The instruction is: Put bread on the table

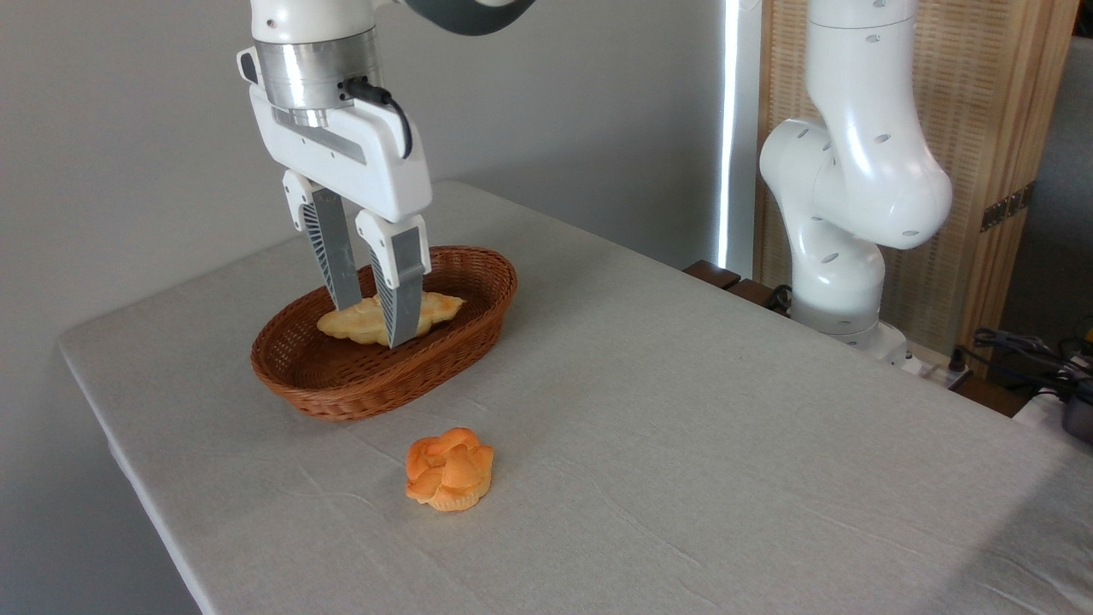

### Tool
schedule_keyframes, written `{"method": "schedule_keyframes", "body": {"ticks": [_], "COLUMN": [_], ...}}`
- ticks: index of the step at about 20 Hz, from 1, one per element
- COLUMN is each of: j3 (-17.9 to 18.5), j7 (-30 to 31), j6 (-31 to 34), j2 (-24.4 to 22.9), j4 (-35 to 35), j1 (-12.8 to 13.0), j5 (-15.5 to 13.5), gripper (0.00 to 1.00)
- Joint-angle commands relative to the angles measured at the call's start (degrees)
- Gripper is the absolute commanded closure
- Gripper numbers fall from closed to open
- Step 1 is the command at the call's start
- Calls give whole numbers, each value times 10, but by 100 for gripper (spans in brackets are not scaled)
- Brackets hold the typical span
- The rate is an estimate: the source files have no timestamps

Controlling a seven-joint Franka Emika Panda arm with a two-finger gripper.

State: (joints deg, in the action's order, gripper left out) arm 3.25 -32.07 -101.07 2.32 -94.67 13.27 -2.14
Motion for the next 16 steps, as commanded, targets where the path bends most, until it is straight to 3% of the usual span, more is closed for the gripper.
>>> {"method": "schedule_keyframes", "body": {"ticks": [1, 5, 9, 11, 16], "j3": [-16, -77, -139, -152, -157], "j7": [-10, -9, -10, -10, -12], "j6": [-18, -123, -171, -171, -175], "j2": [-5, -22, -28, -25, -1], "j4": [-38, -133, -181, -191, -199], "j1": [35, 38, 38, 39, 51], "j5": [-22, -58, -87, -105, -103], "gripper": [0, 0, 0, 0, 0]}}
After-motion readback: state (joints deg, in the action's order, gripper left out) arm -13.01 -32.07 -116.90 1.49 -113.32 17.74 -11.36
